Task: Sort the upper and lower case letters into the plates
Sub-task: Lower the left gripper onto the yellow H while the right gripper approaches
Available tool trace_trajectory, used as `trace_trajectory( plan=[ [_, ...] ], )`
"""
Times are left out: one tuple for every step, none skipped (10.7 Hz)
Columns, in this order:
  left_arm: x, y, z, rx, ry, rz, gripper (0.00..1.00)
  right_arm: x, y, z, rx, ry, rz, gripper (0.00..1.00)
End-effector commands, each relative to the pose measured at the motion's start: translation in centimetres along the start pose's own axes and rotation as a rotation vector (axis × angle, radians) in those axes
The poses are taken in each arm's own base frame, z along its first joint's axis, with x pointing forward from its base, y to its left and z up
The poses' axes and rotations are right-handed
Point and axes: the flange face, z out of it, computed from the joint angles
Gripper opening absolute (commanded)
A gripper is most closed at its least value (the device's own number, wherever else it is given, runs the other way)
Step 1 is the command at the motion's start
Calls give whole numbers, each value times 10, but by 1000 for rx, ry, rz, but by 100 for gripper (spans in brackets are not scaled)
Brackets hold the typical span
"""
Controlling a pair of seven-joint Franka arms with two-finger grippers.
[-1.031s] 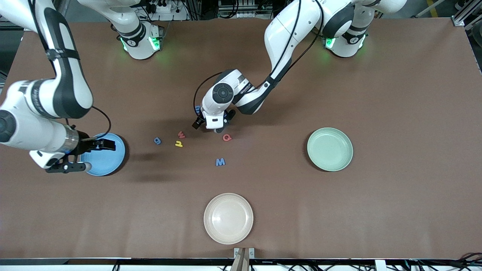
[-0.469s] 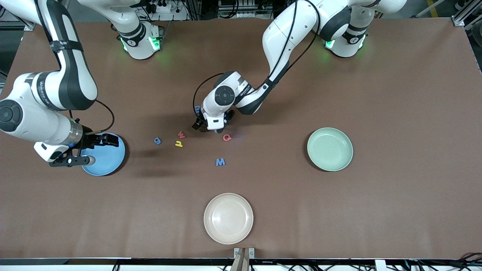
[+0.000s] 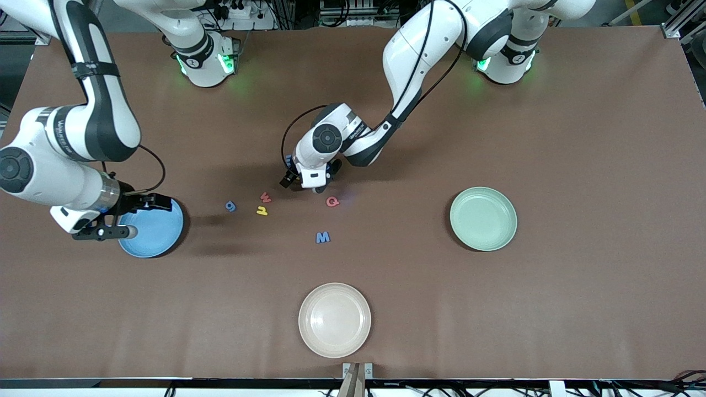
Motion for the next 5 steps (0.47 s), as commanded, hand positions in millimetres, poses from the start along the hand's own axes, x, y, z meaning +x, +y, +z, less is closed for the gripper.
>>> trace_trajectory(
  plan=[
    [3, 3, 3, -10, -14, -13, 100, -6, 8, -10, -3, -1, 23, 100],
    [4, 3, 4, -9, -13, -15, 100, -6, 8, -10, -5, 1, 22, 100],
    [4, 3, 3, -9, -14, -16, 92, -5, 9, -12, -6, 5, 21, 100],
    [7, 2, 5, -4, -11, -16, 82, -3, 9, -11, -8, 13, 21, 100],
    [9, 0, 10, 2, -8, -18, 82, -1, 10, -9, -21, 14, 16, 100]
  ],
)
